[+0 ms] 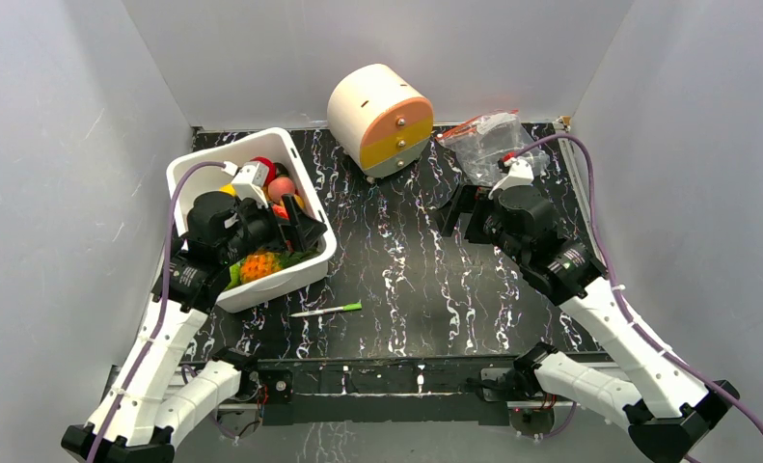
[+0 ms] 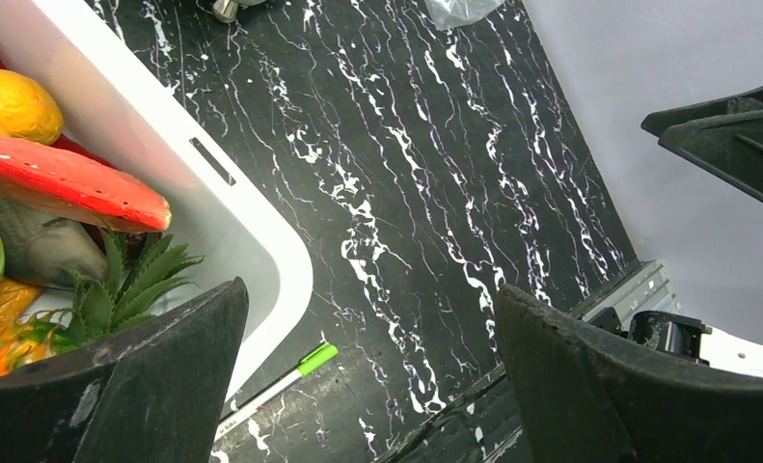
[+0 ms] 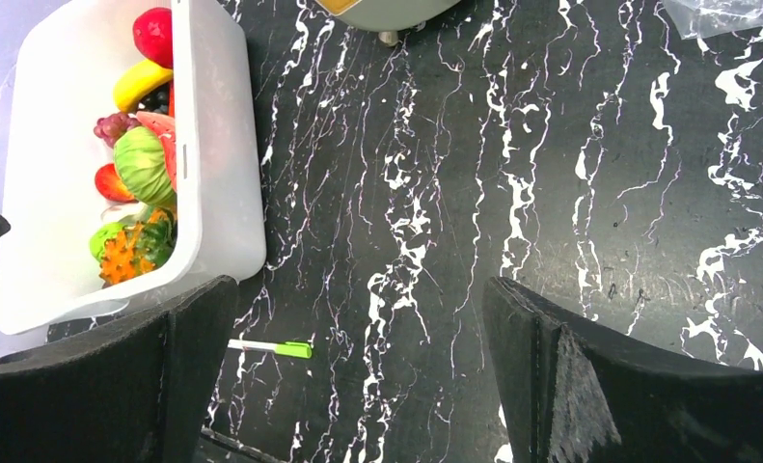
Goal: Place the food in the zip-top bag and seal the zipper
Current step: Pick up the zipper food storage bag at the center of the board.
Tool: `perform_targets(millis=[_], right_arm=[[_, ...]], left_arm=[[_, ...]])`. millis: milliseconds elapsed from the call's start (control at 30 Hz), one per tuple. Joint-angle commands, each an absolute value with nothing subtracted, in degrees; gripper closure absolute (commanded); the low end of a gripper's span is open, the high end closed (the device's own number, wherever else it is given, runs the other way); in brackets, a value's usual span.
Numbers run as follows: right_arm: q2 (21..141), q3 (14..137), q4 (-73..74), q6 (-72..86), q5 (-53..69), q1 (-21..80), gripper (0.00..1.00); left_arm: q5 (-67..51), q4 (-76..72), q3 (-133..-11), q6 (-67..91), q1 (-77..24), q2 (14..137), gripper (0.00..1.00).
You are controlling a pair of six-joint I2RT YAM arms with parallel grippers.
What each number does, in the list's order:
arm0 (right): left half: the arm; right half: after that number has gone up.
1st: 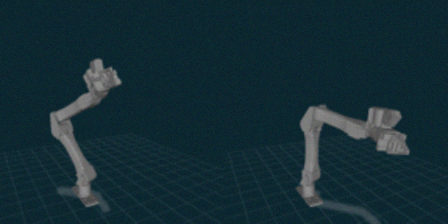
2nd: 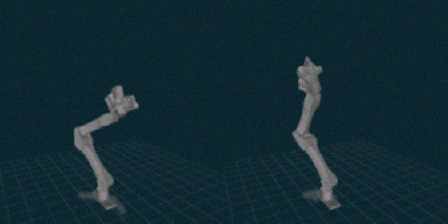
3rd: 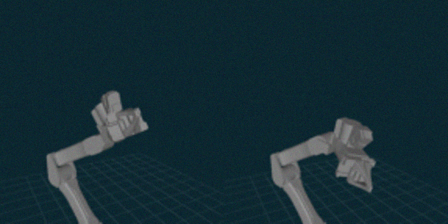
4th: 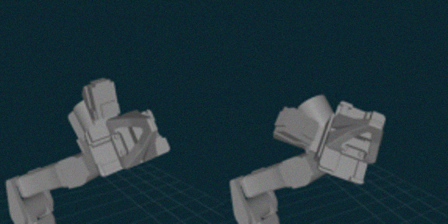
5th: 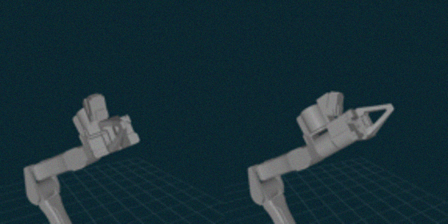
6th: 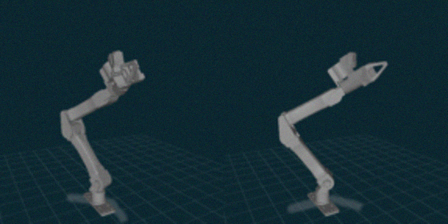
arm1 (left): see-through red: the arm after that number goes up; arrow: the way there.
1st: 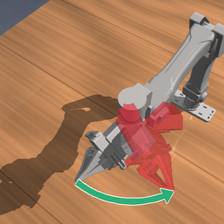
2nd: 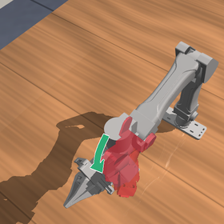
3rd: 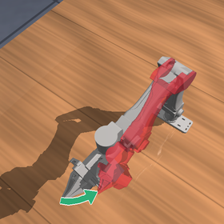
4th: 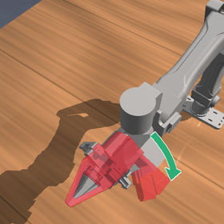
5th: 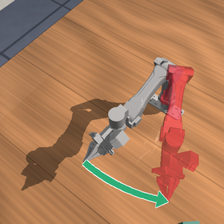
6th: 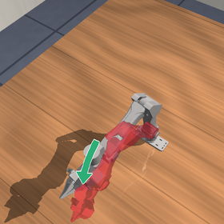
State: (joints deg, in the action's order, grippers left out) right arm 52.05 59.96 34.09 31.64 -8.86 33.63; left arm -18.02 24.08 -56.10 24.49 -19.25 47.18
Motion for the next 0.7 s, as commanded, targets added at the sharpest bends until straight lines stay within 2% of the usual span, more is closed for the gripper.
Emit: perform_targets(millis=[0, 200, 533, 600, 667], right_arm=[[51.0, 60.2, 28.1, 31.1, -12.2, 33.4, 0.02], [54.4, 61.1, 24.1, 26.5, -20.6, 33.4, 0.02], [71.3, 63.4, 14.7, 9.8, -39.6, 33.4, 0.03], [75.2, 64.4, 11.9, 4.9, -40.5, 33.2, 0.06], [79.3, 66.3, 10.1, 0.6, -41.5, 32.8, 0.16]], left_arm=[[-17.3, 25.1, -56.8, 23.3, -19.0, 46.7, 0.02], [-17.5, 26.4, -56.5, 22.9, -19.0, 46.5, 0.02], [-15.0, 31.8, -58.8, 21.7, -19.1, 47.5, 0.02], [-15.1, 31.2, -57.9, 21.7, -19.0, 46.7, 0.02], [-15.5, 30.0, -56.5, 21.0, -19.0, 45.5, 0.02]])
